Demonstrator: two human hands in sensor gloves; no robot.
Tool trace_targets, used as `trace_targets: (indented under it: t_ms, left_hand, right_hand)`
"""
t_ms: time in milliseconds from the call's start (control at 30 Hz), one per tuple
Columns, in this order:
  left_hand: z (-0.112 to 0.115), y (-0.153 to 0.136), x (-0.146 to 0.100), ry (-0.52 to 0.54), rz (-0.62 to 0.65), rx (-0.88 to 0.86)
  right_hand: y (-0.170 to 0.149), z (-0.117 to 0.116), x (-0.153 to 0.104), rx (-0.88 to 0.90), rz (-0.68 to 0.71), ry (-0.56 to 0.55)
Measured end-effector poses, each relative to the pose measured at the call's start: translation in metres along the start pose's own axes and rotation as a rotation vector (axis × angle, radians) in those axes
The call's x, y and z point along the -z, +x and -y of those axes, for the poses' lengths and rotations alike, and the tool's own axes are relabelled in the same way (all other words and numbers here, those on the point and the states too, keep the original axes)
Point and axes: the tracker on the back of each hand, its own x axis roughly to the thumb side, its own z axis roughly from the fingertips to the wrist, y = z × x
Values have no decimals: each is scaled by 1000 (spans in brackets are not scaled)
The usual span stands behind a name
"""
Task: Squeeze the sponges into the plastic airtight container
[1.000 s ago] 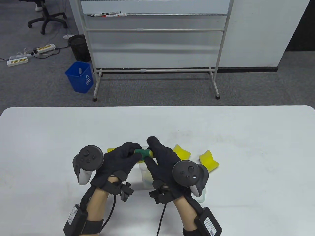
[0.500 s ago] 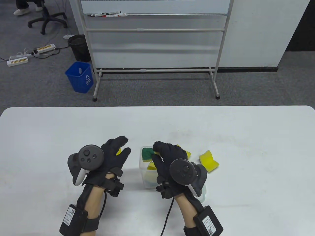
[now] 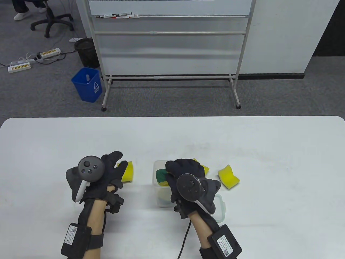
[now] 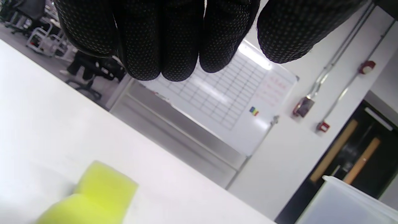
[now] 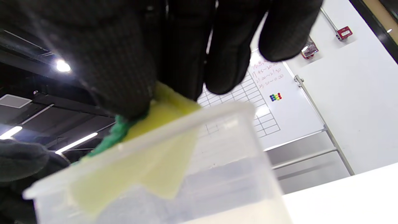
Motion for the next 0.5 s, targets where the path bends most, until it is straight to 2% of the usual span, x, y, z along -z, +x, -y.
trace_targets:
  t_ms: [200, 500]
  left_hand:
    - [10, -9, 4, -16, -29, 37]
    - [29, -16, 9, -72, -41, 97]
  right_hand:
    - [-3, -5, 0, 1, -7, 11]
    - [-6, 0, 0, 33, -21, -8]
